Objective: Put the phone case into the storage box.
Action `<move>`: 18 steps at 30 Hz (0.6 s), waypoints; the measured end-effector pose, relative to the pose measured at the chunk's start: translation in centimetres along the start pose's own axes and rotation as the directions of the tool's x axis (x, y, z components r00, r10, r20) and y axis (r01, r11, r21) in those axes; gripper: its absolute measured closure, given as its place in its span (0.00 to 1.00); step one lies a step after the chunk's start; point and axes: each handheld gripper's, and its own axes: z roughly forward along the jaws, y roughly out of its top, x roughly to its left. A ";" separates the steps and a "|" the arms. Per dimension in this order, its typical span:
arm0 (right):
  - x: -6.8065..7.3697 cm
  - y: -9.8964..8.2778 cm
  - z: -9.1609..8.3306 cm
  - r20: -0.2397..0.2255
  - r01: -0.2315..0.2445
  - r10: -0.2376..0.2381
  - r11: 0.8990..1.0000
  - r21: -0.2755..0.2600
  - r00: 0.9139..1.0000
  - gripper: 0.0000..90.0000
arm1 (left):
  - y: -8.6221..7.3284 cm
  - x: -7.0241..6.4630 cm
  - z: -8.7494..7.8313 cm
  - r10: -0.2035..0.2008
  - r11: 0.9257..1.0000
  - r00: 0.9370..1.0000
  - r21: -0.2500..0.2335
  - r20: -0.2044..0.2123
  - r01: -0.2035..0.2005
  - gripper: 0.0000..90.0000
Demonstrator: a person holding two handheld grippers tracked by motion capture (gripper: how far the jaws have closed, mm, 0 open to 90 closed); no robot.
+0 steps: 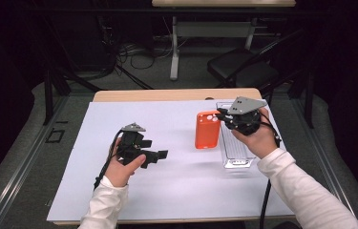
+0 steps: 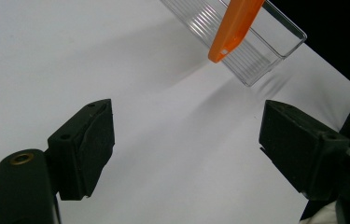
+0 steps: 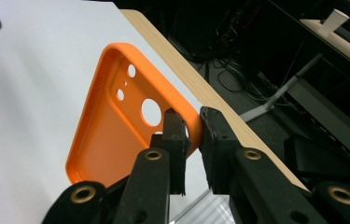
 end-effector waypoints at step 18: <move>-2.7 0.0 -2.0 0.056 -0.012 0.013 1.000 -0.005 0.998 0.90 | -0.2 0.9 -0.8 -0.022 1.000 1.000 -0.017 -0.002 0.022 0.21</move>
